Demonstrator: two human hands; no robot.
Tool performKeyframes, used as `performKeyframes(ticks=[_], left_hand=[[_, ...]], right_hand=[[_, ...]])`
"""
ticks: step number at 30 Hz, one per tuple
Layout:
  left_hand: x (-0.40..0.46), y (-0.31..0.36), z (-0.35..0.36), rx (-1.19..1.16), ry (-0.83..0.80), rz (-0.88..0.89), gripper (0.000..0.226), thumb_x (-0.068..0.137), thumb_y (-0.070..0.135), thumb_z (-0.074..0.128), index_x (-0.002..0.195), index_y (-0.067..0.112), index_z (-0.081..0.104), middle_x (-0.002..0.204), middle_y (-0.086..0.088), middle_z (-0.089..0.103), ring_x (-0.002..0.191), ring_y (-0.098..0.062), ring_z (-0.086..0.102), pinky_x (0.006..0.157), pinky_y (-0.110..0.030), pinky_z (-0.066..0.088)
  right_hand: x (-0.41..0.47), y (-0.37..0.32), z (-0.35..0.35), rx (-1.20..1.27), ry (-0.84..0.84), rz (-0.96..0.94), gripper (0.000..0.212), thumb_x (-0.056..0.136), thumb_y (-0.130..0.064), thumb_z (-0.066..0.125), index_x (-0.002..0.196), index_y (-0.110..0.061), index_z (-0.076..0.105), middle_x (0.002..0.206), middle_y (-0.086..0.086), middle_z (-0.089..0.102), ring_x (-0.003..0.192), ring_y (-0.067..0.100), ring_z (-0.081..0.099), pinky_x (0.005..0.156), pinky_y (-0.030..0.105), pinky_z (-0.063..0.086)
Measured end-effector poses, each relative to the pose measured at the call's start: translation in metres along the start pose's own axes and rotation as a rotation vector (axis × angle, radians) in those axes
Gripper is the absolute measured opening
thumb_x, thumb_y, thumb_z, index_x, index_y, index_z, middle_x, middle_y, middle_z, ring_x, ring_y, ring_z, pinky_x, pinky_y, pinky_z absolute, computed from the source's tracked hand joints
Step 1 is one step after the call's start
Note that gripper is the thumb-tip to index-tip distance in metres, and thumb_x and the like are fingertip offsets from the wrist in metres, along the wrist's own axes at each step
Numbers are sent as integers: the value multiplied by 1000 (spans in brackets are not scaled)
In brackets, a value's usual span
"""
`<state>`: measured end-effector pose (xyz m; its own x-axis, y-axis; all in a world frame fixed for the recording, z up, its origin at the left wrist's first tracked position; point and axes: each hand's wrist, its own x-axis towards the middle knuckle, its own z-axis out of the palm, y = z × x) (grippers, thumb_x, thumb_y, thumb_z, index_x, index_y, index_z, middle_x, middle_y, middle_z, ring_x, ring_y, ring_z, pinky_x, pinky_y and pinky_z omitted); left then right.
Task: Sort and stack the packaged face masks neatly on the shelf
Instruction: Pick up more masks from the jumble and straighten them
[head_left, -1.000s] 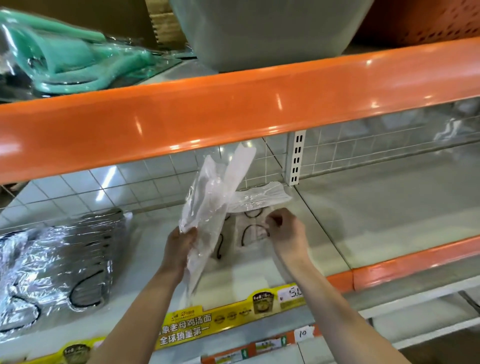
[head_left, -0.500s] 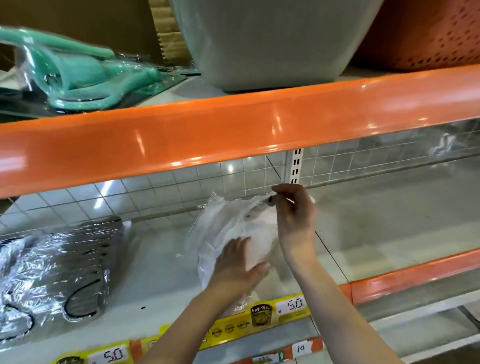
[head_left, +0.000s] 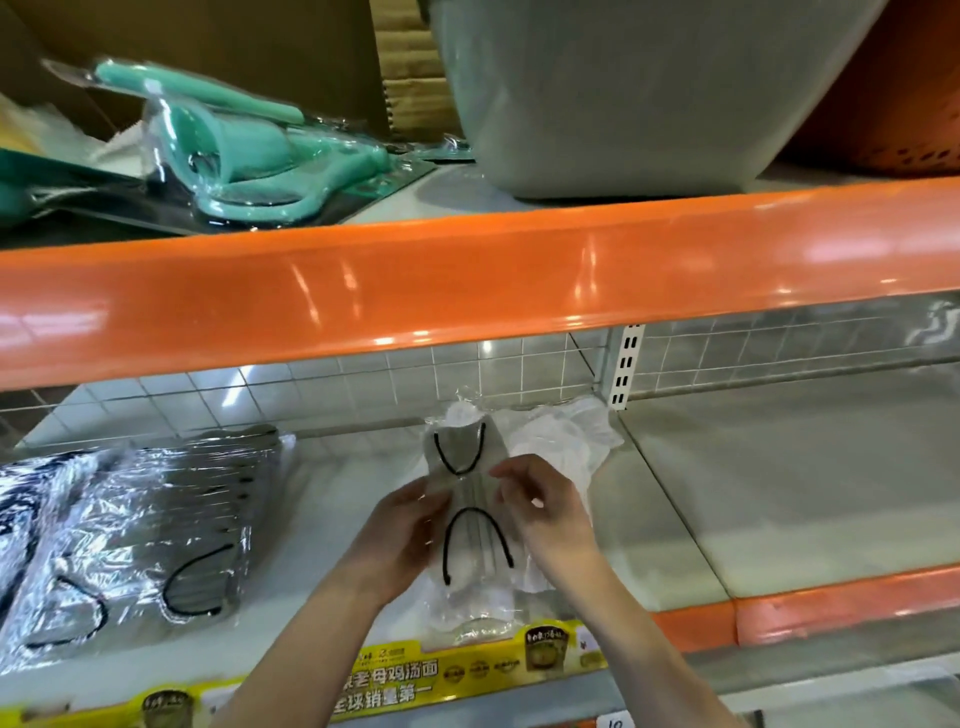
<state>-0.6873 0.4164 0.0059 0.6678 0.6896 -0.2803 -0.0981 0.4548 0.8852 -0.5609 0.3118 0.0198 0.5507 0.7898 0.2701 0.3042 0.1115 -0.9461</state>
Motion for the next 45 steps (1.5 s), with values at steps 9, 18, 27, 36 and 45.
performKeyframes(ticks=[9, 18, 27, 36, 45], left_hand=[[-24, 15, -22, 485, 127, 174, 17, 89, -2, 58, 93, 8, 70, 81, -5, 72, 72, -13, 64, 66, -22, 49], [-16, 28, -77, 1398, 395, 490, 57, 84, 53, 52, 130, 20, 52, 121, -3, 58, 111, -23, 55, 91, -41, 46], [-33, 24, -103, 1605, 422, 750, 46, 78, 8, 47, 116, 27, 67, 117, 5, 67, 106, -16, 65, 92, -29, 41], [-77, 37, -197, 1658, 515, 911, 51, 70, 7, 37, 105, 10, 74, 110, -5, 71, 100, -22, 68, 87, -32, 43], [-115, 18, -277, 1687, 511, 888, 37, 83, 12, 48, 114, 16, 68, 123, -2, 65, 118, -23, 58, 97, -38, 40]], right_hand=[[16, 8, 26, 33, -30, 441, 64, 91, -11, 61, 144, -24, 28, 93, 2, 61, 67, 9, 58, 57, 21, 45], [23, -15, 88, 264, 130, 339, 84, 89, 6, 51, 144, -45, 14, 90, 14, 63, 68, 19, 64, 55, 27, 56], [22, -18, 140, 620, 113, 451, 20, 86, 10, 51, 93, -7, 60, 80, 15, 66, 64, 19, 63, 60, 29, 54], [-1, 5, 176, -715, -123, -496, 40, 87, -36, 46, 124, -23, 54, 128, -1, 52, 117, 18, 44, 102, 41, 41], [-39, 4, 250, -743, -408, -620, 32, 80, -38, 51, 102, -27, 71, 110, -11, 65, 93, 12, 63, 87, 27, 51]])
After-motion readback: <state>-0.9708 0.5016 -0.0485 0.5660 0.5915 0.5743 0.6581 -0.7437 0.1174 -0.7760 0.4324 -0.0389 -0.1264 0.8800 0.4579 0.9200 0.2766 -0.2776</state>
